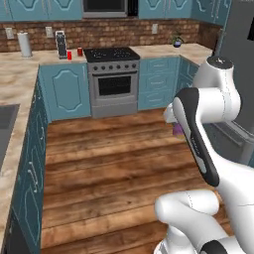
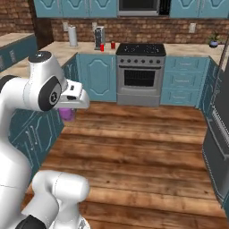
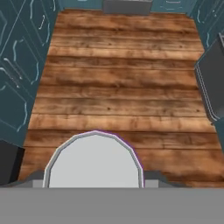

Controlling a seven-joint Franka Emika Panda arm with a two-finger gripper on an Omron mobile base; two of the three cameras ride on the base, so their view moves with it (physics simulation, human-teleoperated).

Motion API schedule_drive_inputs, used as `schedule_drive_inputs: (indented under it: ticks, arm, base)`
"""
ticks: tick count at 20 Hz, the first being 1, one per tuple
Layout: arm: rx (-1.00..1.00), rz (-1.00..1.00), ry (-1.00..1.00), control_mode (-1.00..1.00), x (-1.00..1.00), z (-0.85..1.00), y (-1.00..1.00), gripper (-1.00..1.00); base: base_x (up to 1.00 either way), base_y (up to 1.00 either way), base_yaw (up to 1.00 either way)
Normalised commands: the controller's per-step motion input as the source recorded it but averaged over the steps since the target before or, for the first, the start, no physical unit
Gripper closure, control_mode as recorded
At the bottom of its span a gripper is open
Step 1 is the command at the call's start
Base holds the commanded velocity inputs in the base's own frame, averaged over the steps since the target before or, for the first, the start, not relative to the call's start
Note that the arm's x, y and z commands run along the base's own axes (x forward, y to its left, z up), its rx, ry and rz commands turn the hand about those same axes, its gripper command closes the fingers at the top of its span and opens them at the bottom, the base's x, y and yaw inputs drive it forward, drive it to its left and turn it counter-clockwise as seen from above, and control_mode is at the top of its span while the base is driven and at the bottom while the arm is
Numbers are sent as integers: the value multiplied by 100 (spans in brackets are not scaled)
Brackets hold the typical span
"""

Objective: Four empty soda cans are scattered around the kitchen. Gather all the cans and cluster them next to the stove for recycling.

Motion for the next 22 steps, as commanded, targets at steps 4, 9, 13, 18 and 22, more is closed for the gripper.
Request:
schedule_drive_inputs:
  ticks: [4, 9, 13, 18, 22]
  arm:
    - [0, 0, 0, 100, 0, 0, 0, 100]
    - [0, 0, 0, 100, 0, 0, 0, 100]
    - [0, 0, 0, 100, 0, 0, 0, 100]
    - [0, 0, 0, 100, 0, 0, 0, 100]
    - [0, 0, 0, 100, 0, 0, 0, 100]
  base:
    - [97, -20, 16]
    - [96, -20, 15]
    - [97, -19, 16]
    - [97, -21, 15]
    - [95, -25, 12]
